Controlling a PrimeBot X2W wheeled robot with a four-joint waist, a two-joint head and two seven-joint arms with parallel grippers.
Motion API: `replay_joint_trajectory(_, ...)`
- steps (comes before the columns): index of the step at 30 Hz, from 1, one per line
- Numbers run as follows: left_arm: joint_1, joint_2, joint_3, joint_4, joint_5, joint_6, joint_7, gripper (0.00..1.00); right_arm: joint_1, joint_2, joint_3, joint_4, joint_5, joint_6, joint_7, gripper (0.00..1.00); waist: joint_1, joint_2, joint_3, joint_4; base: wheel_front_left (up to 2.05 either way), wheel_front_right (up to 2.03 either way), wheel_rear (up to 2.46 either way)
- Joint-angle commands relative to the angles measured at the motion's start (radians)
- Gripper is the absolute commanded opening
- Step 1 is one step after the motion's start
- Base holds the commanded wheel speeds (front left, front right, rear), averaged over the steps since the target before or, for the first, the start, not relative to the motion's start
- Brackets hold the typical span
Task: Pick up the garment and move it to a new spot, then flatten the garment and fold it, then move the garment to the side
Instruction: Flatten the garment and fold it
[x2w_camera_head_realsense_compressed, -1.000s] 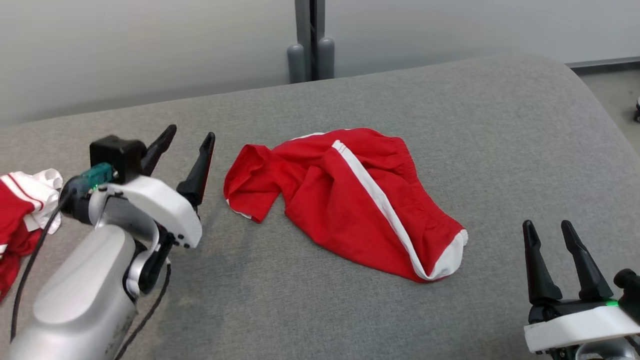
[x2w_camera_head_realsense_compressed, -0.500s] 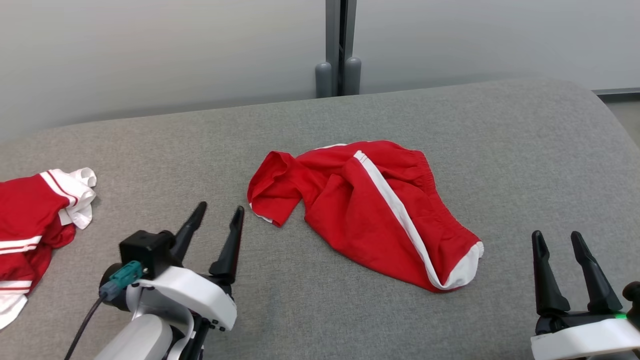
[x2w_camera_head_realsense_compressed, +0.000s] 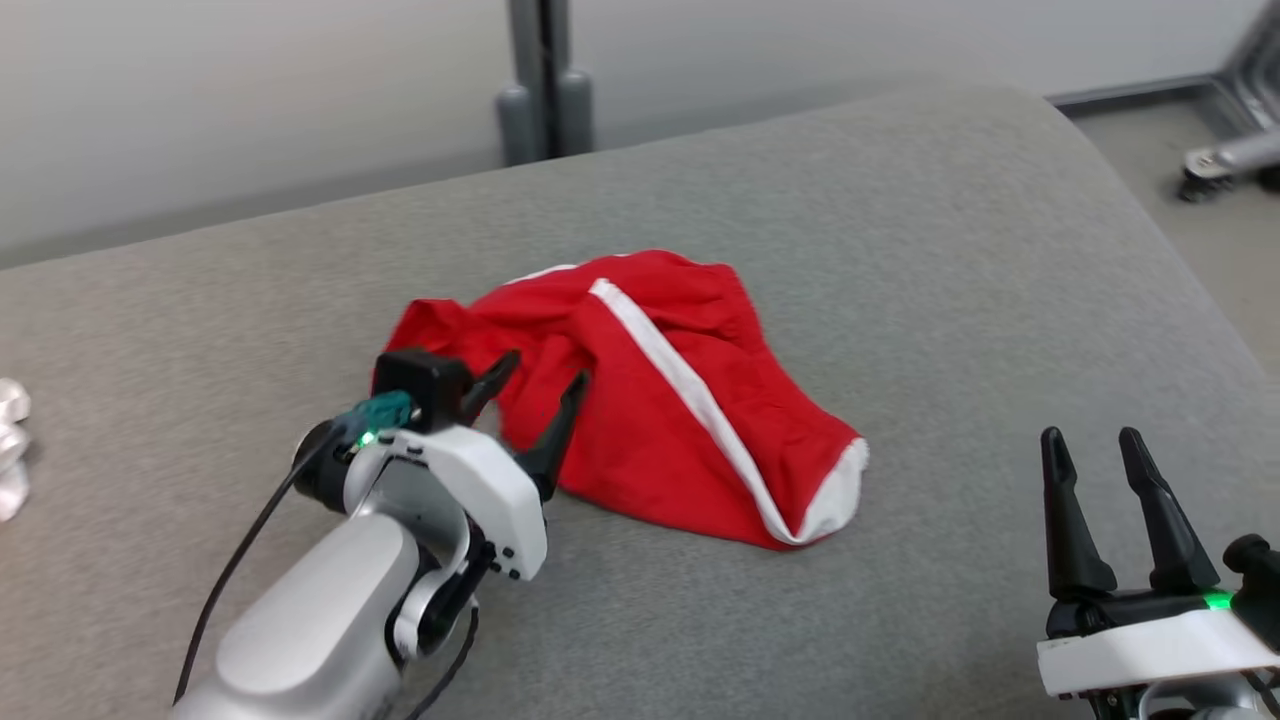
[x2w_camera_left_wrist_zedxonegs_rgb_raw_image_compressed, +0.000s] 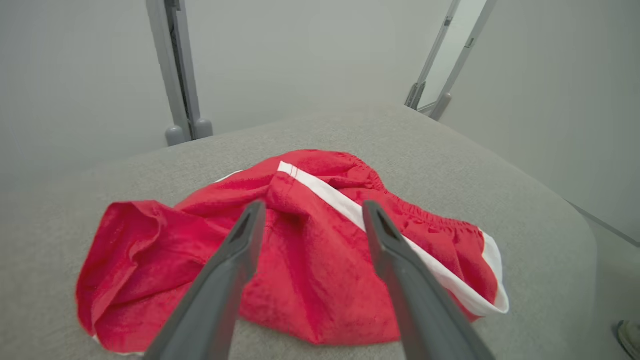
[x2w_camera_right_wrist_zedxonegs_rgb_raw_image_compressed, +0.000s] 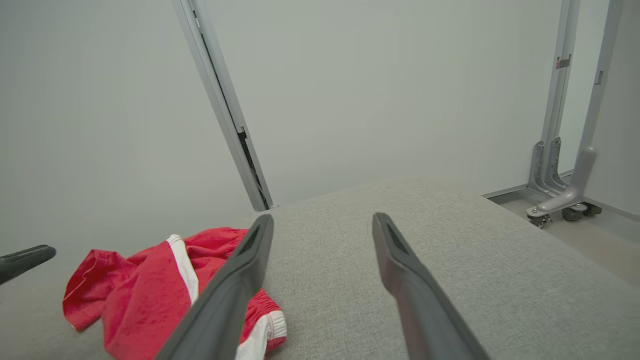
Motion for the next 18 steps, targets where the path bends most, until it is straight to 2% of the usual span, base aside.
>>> replay_joint_trajectory(1,-0.044,-0.005,-0.005,0.042,-0.006,-0.016,0.022,1.0,-0.015,0.001,0.005,0.002,0.003,0.002,-0.012,1.0,0.0,0.0,0.033,-0.064,0.0,0.0,0.0)
replay_joint_trajectory(8,-0.206,-0.044,-0.024,0.254,-0.014,-0.064,0.135,1.0,-0.046,0.018,0.031,0.027,0.016,0.002,-0.036,1.0,0.0,0.0,0.088,-0.164,0.0,0.0,0.0)
replay_joint_trajectory(18,-0.38,-0.073,-0.002,0.506,-0.04,-0.05,0.255,1.0,-0.073,0.031,0.057,0.068,0.029,0.002,-0.064,1.0,0.0,0.0,0.126,-0.246,0.0,0.0,0.0)
